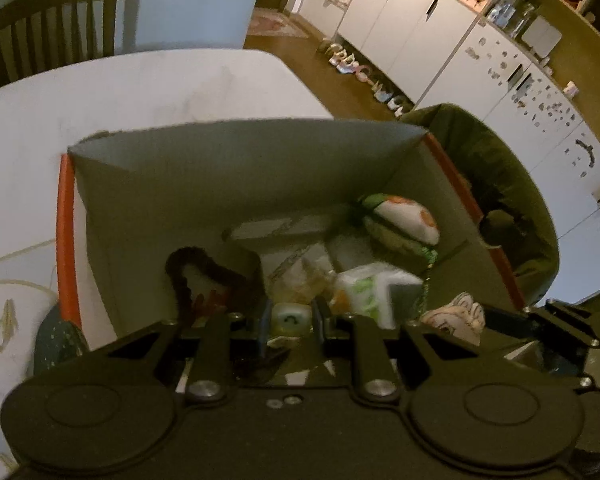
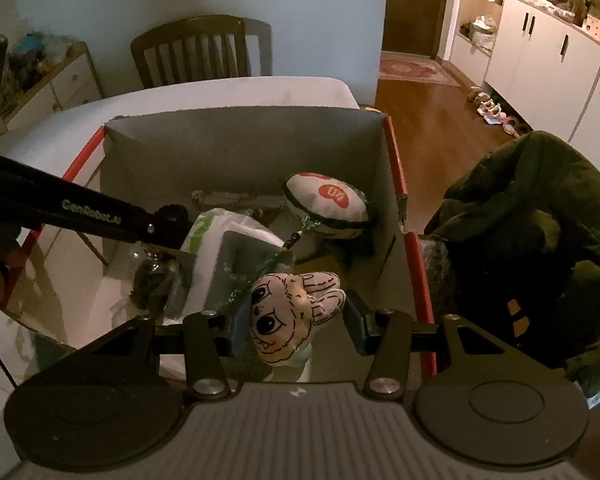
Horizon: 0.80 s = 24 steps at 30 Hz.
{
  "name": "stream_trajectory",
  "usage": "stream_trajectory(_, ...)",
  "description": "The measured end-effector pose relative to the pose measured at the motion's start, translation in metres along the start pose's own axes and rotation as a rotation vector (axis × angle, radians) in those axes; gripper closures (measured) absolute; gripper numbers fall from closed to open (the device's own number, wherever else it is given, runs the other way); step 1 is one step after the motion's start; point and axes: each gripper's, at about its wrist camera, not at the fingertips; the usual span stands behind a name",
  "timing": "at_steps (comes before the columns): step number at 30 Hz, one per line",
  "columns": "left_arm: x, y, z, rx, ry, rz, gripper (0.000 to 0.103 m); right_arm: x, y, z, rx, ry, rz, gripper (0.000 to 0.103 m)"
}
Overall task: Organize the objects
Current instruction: 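Lower both held items into the cardboard box and open both tools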
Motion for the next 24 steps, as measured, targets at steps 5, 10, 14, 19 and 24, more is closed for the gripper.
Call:
stream_trajectory(5, 0.008, -0.001, 0.002, 0.005, -0.031, -0.002, 0.083, 0.003, 0.002, 0.000, 0.001, -0.001, -0.009, 0.053)
stream_trajectory(10, 0.012, 0.002, 0.006, 0.021, -0.055, -0.005, 0.083, 0.002, 0.007, 0.002, 0.010, 0.005, -0.022, 0.050)
stream_trajectory(14, 0.013, 0.003, 0.012, 0.028, -0.068, -0.011, 0.079, -0.001, 0.010, 0.005, 0.018, 0.013, -0.037, 0.048)
stream_trajectory(19, 0.011, 0.004, 0.015, 0.029, -0.070, -0.012, 0.073, -0.007, 0.014, 0.008, 0.029, 0.029, -0.054, 0.045)
stream_trajectory(24, 0.001, 0.008, 0.020, 0.049, -0.055, 0.002, 0.063, -0.017, 0.014, 0.010, 0.040, 0.048, -0.066, 0.045)
Point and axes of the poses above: each gripper's, at about its wrist camera, not at the fingertips, and x roughly the way its jaws point, y to its right, z to its underside, and after that the axes turned 9 degrees about -x, right-handed
